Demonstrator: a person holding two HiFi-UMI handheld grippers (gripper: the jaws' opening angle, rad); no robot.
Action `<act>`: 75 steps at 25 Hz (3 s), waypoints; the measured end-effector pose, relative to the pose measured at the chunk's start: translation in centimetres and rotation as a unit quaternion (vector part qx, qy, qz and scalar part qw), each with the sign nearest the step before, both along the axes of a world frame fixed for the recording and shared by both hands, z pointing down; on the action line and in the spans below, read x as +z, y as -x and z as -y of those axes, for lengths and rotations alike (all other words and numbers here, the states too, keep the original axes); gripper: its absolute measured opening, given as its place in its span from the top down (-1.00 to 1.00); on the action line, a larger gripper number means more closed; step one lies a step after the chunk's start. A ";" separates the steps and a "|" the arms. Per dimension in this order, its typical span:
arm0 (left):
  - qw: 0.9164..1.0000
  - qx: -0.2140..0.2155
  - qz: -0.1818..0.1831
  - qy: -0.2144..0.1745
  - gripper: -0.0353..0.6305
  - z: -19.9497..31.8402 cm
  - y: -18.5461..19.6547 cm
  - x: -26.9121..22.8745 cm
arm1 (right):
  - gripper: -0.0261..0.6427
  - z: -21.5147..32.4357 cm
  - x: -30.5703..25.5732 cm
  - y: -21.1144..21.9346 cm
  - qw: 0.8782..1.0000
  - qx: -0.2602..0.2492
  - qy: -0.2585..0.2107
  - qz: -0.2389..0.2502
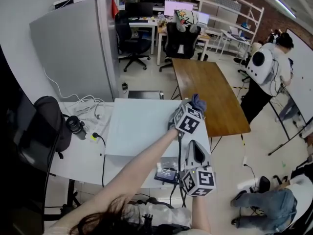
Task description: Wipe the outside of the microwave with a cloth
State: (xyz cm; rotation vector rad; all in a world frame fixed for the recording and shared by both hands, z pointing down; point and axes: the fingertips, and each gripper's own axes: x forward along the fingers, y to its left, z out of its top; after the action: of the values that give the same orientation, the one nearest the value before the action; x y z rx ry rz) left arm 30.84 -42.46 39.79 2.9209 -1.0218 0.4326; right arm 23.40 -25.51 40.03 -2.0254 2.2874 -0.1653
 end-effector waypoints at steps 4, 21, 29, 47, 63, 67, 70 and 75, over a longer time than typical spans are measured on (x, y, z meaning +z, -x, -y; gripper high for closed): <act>0.996 -0.081 0.044 0.007 0.76 2.7 4.0 2.1 | 0.88 -0.5 -0.6 -0.4 1.000 0.003 -0.001 -0.001; 0.922 -0.359 0.121 -0.076 0.75 3.8 36.7 0.3 | 0.88 -1.1 -3.0 7.7 0.991 -0.123 -0.023 0.038; 0.926 -0.368 0.051 -0.063 0.76 0.4 38.8 -1.0 | 0.88 -2.1 -2.6 9.0 0.990 -0.134 -0.021 0.040; 0.915 -0.396 -0.030 -0.066 0.76 -4.5 52.3 1.3 | 0.88 -3.7 -1.3 21.4 0.973 -0.226 0.013 0.045; 0.982 -0.183 0.001 -0.042 0.75 6.9 42.5 6.4 | 0.88 -1.7 -1.5 23.9 0.992 -0.119 0.007 0.026; 0.984 -0.171 -0.042 -0.022 0.76 4.5 42.6 6.1 | 0.88 -1.6 -1.6 23.4 0.993 -0.113 0.007 0.025; 0.983 -0.172 -0.055 -0.015 0.76 1.8 43.5 7.0 | 0.88 -1.5 -1.5 23.6 0.992 -0.122 0.009 0.025; 0.977 -0.188 -0.101 0.016 0.76 -5.0 45.4 8.8 | 0.88 -1.2 -1.0 24.5 0.989 -0.146 0.016 0.026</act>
State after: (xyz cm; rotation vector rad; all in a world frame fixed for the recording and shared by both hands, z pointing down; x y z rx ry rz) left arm -14.59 -37.45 48.55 2.5856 -1.4710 0.1332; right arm -1.12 -24.32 39.07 -1.6666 2.5503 -0.2716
